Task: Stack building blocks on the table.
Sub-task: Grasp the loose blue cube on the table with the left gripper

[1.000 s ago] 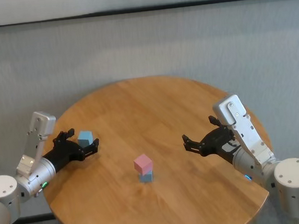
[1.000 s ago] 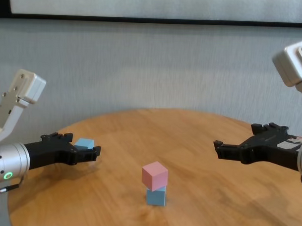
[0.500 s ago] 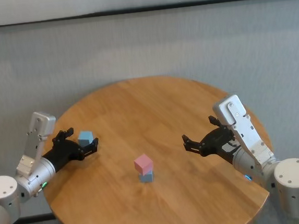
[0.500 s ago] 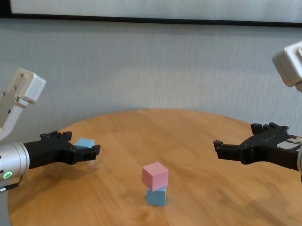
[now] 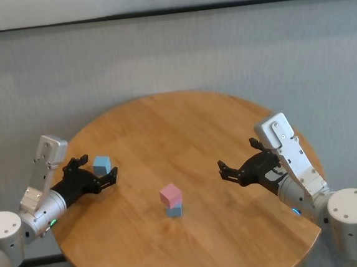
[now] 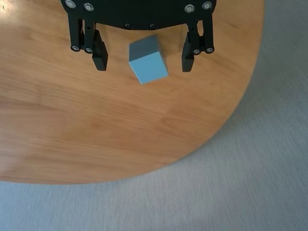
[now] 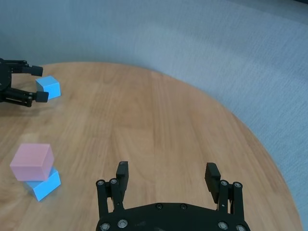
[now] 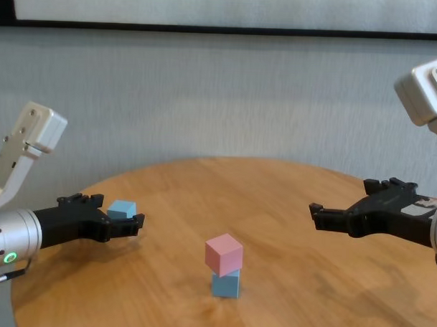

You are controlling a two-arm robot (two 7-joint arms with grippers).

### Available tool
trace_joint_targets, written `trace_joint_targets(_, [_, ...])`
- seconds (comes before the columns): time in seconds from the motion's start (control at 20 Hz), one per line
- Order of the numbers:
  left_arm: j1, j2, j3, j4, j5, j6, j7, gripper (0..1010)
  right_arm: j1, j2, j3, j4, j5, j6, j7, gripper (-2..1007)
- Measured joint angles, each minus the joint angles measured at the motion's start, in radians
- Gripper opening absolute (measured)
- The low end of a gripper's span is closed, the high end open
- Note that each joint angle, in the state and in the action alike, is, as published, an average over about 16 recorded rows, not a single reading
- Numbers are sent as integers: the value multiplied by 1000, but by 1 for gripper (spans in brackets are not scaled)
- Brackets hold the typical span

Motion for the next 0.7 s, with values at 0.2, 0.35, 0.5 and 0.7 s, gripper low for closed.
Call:
trace_joint_targets(0.2, [5, -2, -9, -7, 5, 12, 2, 1000, 0, 0, 0, 0, 0, 0, 0, 1005])
trace_joint_targets(0.35, [8, -4, -17, -16, 8, 22, 4, 1000, 0, 0, 0, 0, 0, 0, 0, 1005])
trace_joint_targets(0.5, [15, -6, -25, -33, 12, 35, 7, 1000, 0, 0, 0, 0, 0, 0, 0, 1005])
trace_joint_targets(0.7, [29, -6, -34, -66, 17, 56, 13, 1000, 0, 0, 0, 0, 0, 0, 0, 1005])
